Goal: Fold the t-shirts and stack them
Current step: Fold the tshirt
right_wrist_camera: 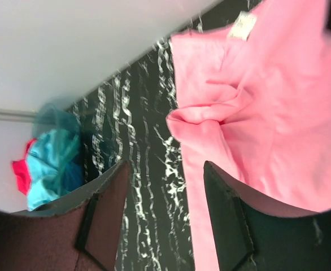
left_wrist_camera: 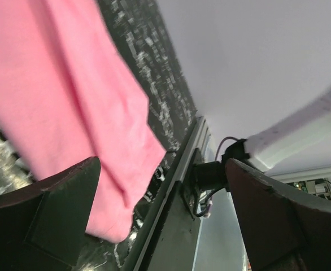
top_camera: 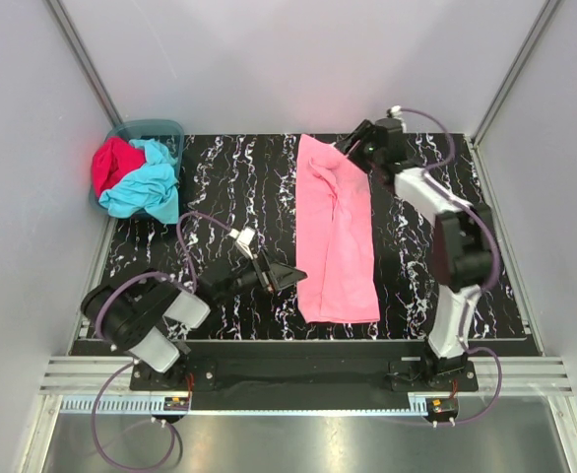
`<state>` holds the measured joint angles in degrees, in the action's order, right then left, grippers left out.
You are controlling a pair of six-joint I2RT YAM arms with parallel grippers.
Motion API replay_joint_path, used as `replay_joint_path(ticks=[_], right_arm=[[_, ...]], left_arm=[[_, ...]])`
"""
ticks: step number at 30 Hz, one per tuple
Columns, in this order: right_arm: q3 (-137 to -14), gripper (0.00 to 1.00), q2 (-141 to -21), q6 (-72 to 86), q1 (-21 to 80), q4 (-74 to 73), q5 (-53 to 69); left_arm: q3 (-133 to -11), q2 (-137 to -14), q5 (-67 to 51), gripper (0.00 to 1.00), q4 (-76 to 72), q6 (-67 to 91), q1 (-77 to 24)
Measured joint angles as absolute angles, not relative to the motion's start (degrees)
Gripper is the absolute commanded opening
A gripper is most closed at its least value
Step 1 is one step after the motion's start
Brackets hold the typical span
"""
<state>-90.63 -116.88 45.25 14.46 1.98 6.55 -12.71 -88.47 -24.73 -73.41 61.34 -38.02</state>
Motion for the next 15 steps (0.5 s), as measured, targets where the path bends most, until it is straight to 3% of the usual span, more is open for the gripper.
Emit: replay_joint_path(ticks=[8, 15], right_arm=[[-59.18, 0.66, -77.95, 45.04, 14.13, 5.80, -2.20], [-30.15, 0.65, -50.43, 49.10, 14.37, 0.38, -2.55]], left_arm=[[-13.10, -101.69, -25.36, 0.99, -73.80, 64.86, -36.69], [-11.38, -102.15, -25.52, 0.99, -76.75, 65.47, -36.23]])
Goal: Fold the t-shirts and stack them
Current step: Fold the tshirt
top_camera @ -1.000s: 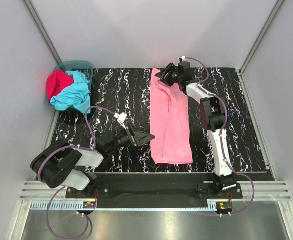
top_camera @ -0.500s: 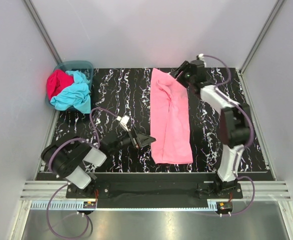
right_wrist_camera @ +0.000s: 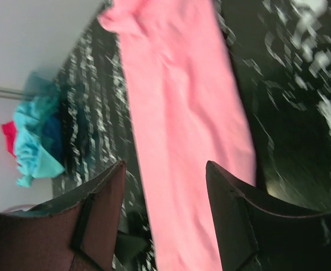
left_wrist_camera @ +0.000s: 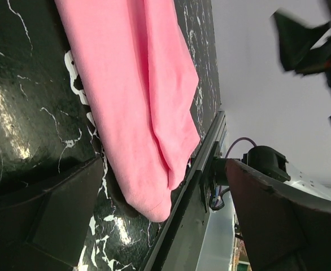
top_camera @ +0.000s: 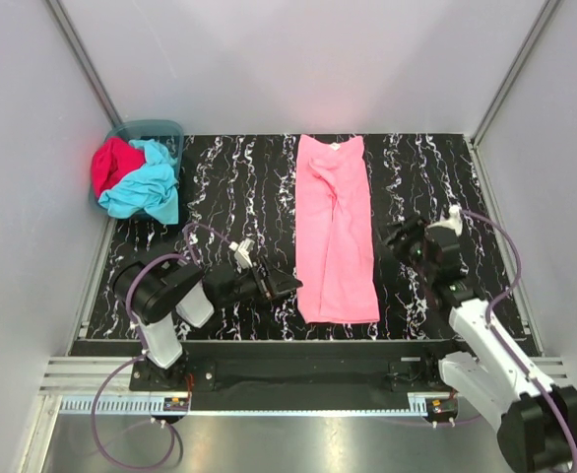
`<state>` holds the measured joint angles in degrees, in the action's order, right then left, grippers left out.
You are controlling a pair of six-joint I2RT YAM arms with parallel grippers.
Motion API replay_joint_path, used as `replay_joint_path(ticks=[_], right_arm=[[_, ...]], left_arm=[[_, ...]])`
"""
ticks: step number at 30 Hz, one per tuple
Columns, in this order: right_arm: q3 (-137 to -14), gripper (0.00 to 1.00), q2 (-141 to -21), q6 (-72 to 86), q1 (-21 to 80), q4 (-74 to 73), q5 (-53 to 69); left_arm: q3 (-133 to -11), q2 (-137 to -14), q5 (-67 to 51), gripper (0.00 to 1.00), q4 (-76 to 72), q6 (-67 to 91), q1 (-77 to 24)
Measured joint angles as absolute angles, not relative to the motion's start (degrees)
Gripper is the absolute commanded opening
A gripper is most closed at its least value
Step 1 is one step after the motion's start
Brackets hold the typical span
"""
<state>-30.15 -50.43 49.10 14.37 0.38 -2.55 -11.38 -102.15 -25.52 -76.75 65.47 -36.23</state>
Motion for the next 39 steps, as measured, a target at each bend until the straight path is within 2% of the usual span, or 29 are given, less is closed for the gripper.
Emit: replay_joint_path(ticks=[4, 7, 23, 32, 39], right_arm=[[-22.31, 0.65, -39.90, 51.22, 14.44, -8.75, -2.98], [-20.58, 0.65, -36.69, 53.17, 14.48, -13.30, -3.16], [-16.62, 0.64, -44.23, 57.49, 14.63, -18.06, 8.71], [-22.87, 0.65, -39.59, 57.08, 14.63, -31.68, 6.63], [-26.17, 0.66, -40.40, 56.01, 14.63, -33.39, 4.12]], left_arm=[[-9.93, -101.93, -25.32, 0.99, -78.19, 65.39, -36.53], [-9.69, -101.82, -24.99, 0.99, -78.39, 65.39, -37.36], [-13.58, -106.59, -23.05, 0.99, -81.52, 66.26, -43.55], [-10.68, -105.58, -20.71, 0.99, -82.91, 66.78, -45.32], [-5.15, -97.84, -18.44, 0.99, -79.07, 65.58, -45.39]])
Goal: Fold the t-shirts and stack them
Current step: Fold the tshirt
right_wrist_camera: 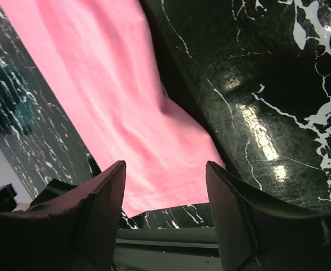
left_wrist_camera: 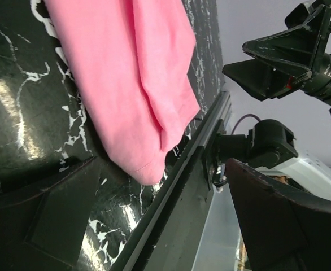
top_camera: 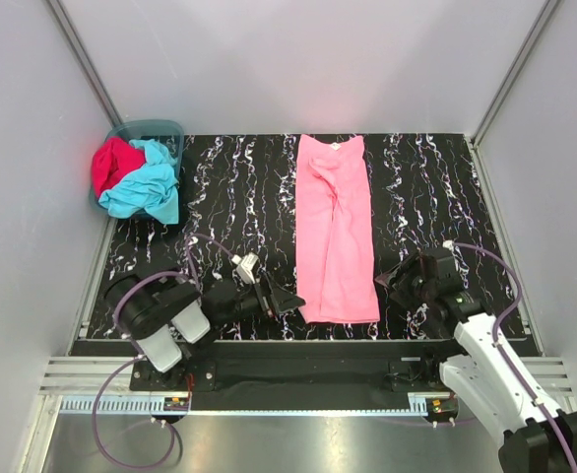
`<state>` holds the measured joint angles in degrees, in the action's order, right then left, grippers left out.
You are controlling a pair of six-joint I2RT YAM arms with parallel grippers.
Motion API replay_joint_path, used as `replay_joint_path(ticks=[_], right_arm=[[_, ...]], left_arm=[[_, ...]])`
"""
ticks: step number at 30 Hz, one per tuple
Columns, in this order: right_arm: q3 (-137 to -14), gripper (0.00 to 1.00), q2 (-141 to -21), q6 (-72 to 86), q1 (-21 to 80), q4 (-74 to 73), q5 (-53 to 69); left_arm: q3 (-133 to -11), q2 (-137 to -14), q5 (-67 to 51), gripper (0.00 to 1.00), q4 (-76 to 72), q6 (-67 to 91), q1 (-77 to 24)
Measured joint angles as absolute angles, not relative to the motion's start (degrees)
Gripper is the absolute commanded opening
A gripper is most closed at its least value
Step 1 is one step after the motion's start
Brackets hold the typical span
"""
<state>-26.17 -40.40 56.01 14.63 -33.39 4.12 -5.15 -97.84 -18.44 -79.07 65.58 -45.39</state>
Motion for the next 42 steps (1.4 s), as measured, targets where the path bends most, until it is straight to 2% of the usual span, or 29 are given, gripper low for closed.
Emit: replay_joint_path(ticks=[7, 12, 17, 22, 33, 42], right_arm=[[-26.15, 0.66, -43.48, 55.29, 14.63, -33.17, 3.64], [-26.11, 0.66, -46.24, 54.83, 14.63, -31.42, 3.73], [-24.93, 0.65, -49.17, 53.34, 14.35, -28.47, 5.96], [-21.06, 0.65, -46.52, 51.88, 10.92, -24.67, 10.87], [-15.75, 0.64, -43.68, 51.81, 5.85, -21.58, 21.21], [-6.07, 0.61, -40.53, 58.00, 5.41, -10.94, 29.17]], left_arm=[[-7.40, -77.56, -12.36, 0.99, -55.13, 56.97, -45.43], [-10.31, -77.17, -10.48, 0.99, -47.94, 53.67, -45.43], [-10.33, -87.46, -11.75, 0.99, -56.71, 55.75, -45.43], [-8.95, -94.02, -13.58, 0.99, -68.03, 58.76, -45.43], [-7.25, -95.61, -15.66, 0.99, -72.99, 60.25, -45.43], [-6.70, -98.83, -16.75, 0.98, -78.37, 61.41, -45.69]])
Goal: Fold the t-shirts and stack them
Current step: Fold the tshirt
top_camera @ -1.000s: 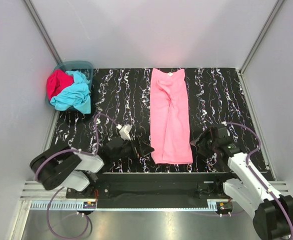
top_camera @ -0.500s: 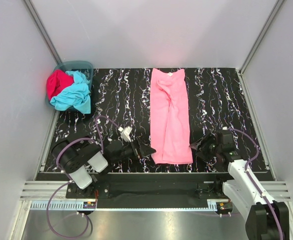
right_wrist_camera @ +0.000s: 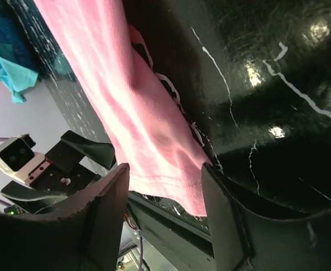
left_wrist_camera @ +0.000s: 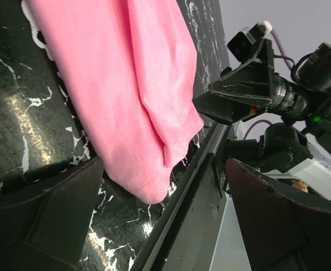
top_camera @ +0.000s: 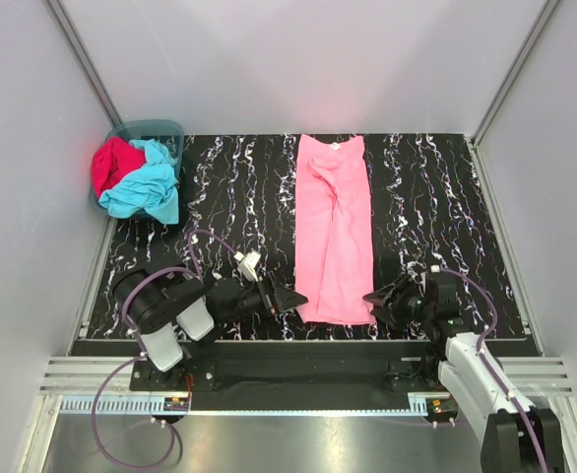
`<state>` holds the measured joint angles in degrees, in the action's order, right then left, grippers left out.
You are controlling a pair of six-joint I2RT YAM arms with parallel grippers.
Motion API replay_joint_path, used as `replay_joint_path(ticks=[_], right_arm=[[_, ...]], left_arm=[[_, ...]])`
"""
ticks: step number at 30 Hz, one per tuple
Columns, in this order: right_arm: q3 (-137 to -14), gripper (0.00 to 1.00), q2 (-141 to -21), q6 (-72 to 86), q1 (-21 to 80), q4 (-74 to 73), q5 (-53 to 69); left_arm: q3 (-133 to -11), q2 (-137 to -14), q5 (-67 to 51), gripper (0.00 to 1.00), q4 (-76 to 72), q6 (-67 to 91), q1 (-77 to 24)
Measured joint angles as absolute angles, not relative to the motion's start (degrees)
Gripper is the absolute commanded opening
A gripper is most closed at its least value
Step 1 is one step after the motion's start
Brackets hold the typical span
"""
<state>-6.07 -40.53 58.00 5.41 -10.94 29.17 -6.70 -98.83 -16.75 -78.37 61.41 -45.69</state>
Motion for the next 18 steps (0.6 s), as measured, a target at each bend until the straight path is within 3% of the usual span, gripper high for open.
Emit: replay_joint_path(ticks=[6, 18], right_arm=[[-4.03, 0.58, -35.55, 61.34, 5.41, -10.26, 27.97], [-17.87, 0.61, -48.23, 55.51, 5.41, -17.52, 23.35]], left_arm=[[-6.81, -102.30, -17.87, 0.98, -83.29, 63.07, -45.69], [-6.02, -97.43, -18.35, 0.98, -77.12, 61.87, -45.82]])
